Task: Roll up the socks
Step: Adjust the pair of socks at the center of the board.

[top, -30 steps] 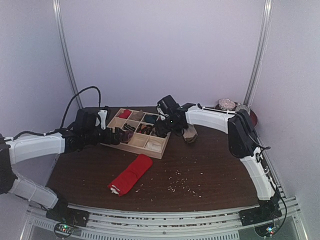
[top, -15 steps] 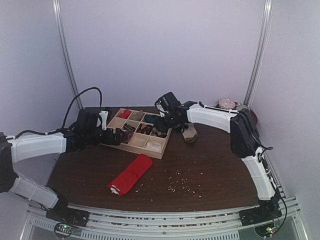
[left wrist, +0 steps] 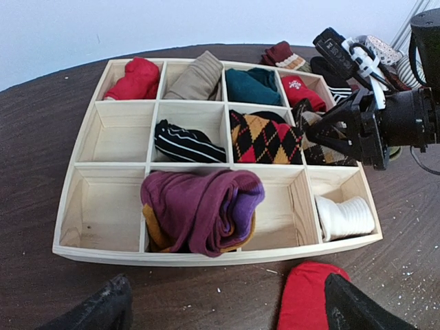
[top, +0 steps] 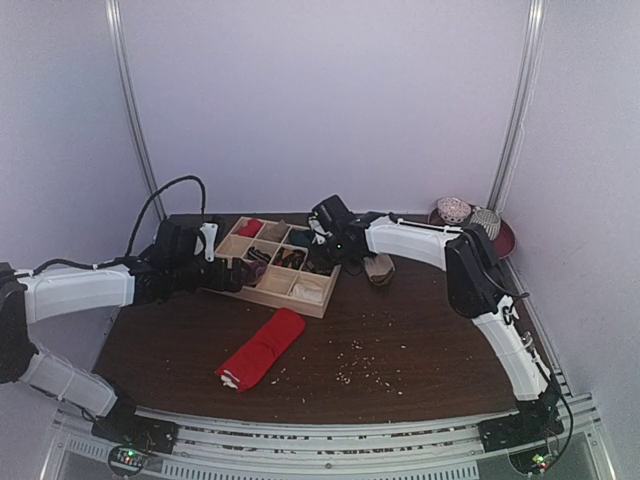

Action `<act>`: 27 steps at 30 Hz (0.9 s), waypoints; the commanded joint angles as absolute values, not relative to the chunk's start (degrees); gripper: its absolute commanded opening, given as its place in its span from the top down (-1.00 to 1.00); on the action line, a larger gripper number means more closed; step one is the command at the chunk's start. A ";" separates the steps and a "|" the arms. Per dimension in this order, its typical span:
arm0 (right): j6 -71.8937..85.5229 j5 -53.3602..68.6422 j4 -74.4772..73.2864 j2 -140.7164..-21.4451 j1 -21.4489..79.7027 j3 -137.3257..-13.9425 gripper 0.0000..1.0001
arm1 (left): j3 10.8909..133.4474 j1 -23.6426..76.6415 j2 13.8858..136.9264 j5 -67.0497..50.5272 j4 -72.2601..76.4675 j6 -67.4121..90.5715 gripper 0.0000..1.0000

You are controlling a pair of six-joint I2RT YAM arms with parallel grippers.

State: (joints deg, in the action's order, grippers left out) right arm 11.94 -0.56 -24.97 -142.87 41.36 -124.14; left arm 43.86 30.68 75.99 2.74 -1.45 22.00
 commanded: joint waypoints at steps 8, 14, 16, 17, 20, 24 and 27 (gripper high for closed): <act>14.30 0.97 -41.88 -153.14 40.88 -133.03 0.77 | 45.64 30.24 76.81 2.62 -0.86 20.92 -0.90; 14.88 2.64 -45.42 -157.13 40.87 -134.86 0.76 | 45.66 30.28 77.12 3.32 -0.88 20.74 -0.91; 15.09 2.91 -45.19 -157.15 40.87 -133.98 0.76 | 45.77 30.24 77.37 3.26 -0.88 20.74 -0.90; 15.11 2.90 -45.15 -157.16 40.87 -133.63 0.76 | 45.79 30.26 77.42 3.25 -0.88 20.67 -0.90; 14.99 3.04 -45.77 -157.36 40.88 -132.70 0.75 | 45.79 30.24 77.37 3.82 -1.11 20.74 -0.90; 15.00 2.64 -47.54 -157.72 41.04 -132.38 0.75 | 45.58 30.27 76.63 4.26 -1.36 20.74 -0.90; 14.88 2.58 -50.16 -159.31 41.04 -135.39 0.74 | 45.35 30.26 76.30 4.39 -1.00 20.82 -0.91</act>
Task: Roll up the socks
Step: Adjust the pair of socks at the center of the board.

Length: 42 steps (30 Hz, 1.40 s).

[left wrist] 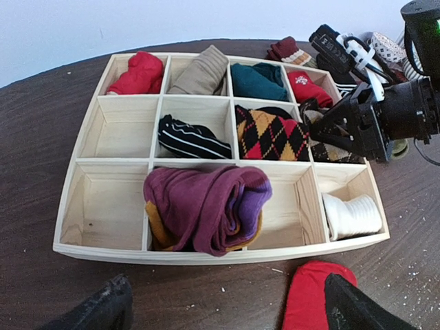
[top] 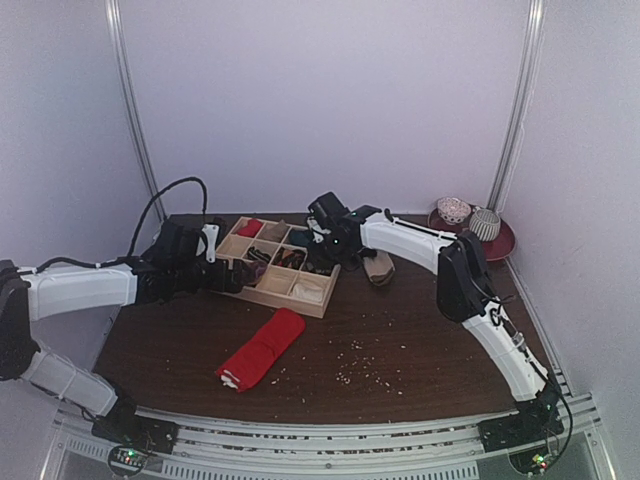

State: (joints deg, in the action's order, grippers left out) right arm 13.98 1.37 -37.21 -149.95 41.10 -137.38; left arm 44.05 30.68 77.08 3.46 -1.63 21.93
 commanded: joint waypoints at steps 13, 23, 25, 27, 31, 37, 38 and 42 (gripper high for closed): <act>12.73 2.77 -34.93 -148.87 40.88 -130.66 -0.23 | 46.35 30.24 76.81 4.25 -1.02 20.70 -0.91; 11.08 2.66 -30.81 -134.16 40.03 -124.46 -0.38 | 46.69 30.26 75.43 7.59 -1.52 22.06 -0.96; 11.22 2.27 -27.69 -129.55 39.95 -120.80 -0.41 | 46.71 30.25 75.01 8.19 -1.41 22.59 -0.96; 11.39 1.35 -25.95 -125.69 39.90 -118.27 -0.43 | 46.99 30.26 74.91 8.50 -1.76 22.97 -0.96; 10.75 0.03 -24.74 -118.77 40.01 -111.25 -0.49 | 46.94 30.23 74.26 8.07 -2.44 23.03 -0.96; 13.43 2.61 -15.86 -106.85 40.14 -88.15 -0.48 | 43.82 30.29 72.43 5.89 -1.40 22.89 -0.97; 15.62 4.39 -13.41 -105.38 40.16 -84.26 -0.48 | 43.71 30.24 72.46 6.48 -1.93 23.27 -0.97; 21.39 10.79 -4.69 -101.46 41.14 -72.15 -0.46 | 42.43 30.24 71.28 5.49 -1.04 24.90 -0.96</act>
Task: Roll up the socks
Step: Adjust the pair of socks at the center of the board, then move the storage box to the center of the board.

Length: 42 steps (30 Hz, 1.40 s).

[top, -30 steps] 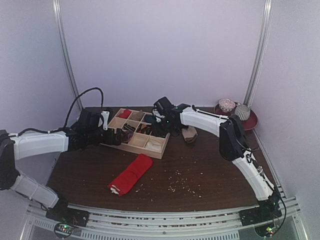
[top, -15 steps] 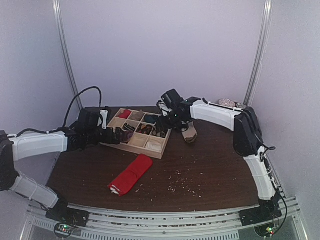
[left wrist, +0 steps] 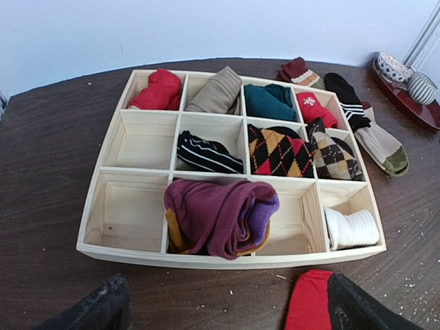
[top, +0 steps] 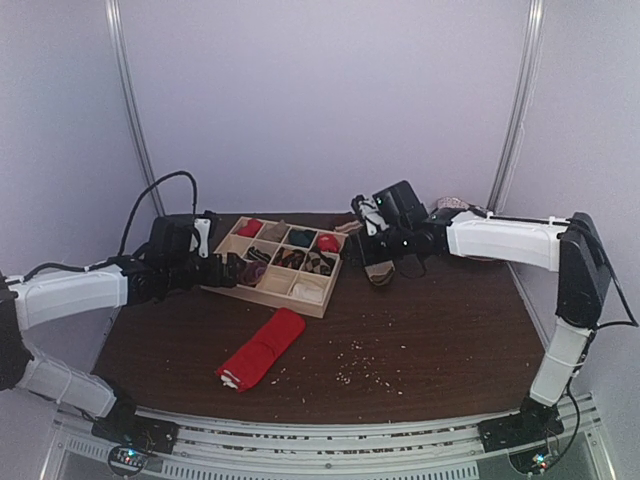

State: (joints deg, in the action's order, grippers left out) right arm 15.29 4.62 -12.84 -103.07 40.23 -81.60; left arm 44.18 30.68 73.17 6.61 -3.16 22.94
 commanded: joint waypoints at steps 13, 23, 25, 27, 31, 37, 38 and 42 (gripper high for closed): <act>24.96 15.21 7.82 -104.07 48.77 -61.42 -0.29 | 28.36 40.42 63.62 -1.86 4.15 30.94 -0.73; 24.25 12.77 6.50 -111.38 50.54 -66.69 0.11 | 18.93 44.47 60.19 1.18 5.59 37.38 -0.61; 23.80 12.05 6.16 -112.76 50.54 -67.77 0.14 | 17.80 44.45 60.39 3.07 5.81 37.35 -0.60; 23.37 10.73 6.09 -114.05 50.61 -68.90 0.16 | 17.09 44.47 61.62 3.72 7.32 37.18 -0.60; 21.88 6.95 5.54 -116.40 50.54 -71.94 0.19 | 16.55 44.47 66.14 2.13 11.47 36.52 -0.60; 18.35 1.43 5.10 -120.37 49.70 -77.48 0.19 | 15.82 44.47 70.55 1.25 15.13 34.72 -0.63; 18.02 1.37 5.14 -121.08 49.43 -78.38 0.19 | 15.82 44.47 71.29 0.96 15.50 34.57 -0.63; 16.76 1.25 4.88 -123.03 48.39 -81.15 0.20 | 15.51 44.47 75.09 -0.06 18.23 34.55 -0.63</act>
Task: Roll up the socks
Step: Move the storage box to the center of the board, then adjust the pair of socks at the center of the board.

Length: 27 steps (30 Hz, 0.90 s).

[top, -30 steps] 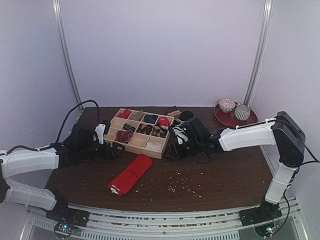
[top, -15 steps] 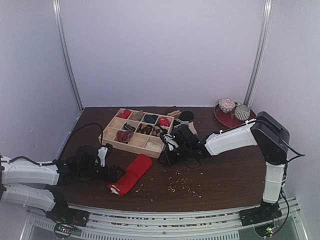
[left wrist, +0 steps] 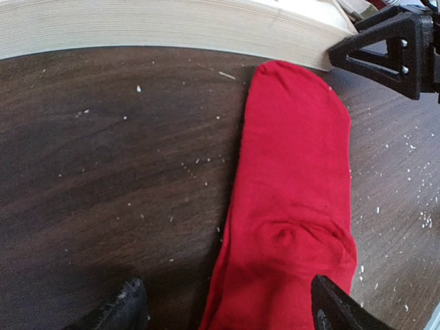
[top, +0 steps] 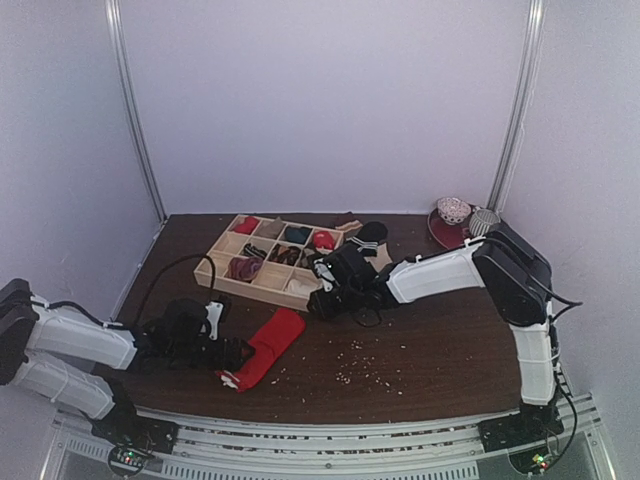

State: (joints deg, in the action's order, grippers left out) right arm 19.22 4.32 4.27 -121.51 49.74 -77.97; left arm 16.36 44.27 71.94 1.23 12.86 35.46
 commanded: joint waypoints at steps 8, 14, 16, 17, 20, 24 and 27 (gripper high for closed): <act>16.52 8.79 9.28 -115.62 48.51 -73.00 0.18 | 16.24 47.09 79.93 -4.91 23.15 37.42 -0.36; 19.66 10.84 15.15 -102.15 48.65 -59.15 0.15 | 18.38 54.23 85.03 -6.13 25.16 42.22 -0.25; 20.28 10.98 15.98 -98.59 48.65 -55.80 0.13 | 19.15 56.35 87.27 -6.93 26.86 44.14 -0.23; 20.37 10.87 16.02 -96.93 48.63 -54.25 0.13 | 19.49 57.19 88.56 -7.43 28.18 44.88 -0.22; 20.34 9.96 16.12 -92.68 49.05 -49.67 0.13 | 20.77 59.22 91.86 -8.25 32.04 46.40 -0.20; 15.14 13.77 18.93 -87.79 51.70 -43.49 0.11 | 23.12 60.74 94.28 -7.48 33.54 47.03 -0.31; 7.83 16.35 19.76 -83.98 55.14 -39.29 -0.03 | 22.47 61.29 92.59 -5.46 33.08 47.30 -0.48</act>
State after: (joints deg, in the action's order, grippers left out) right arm 16.62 11.75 17.39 -88.25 50.98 -43.92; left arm 23.33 60.45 92.60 -6.17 35.92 45.10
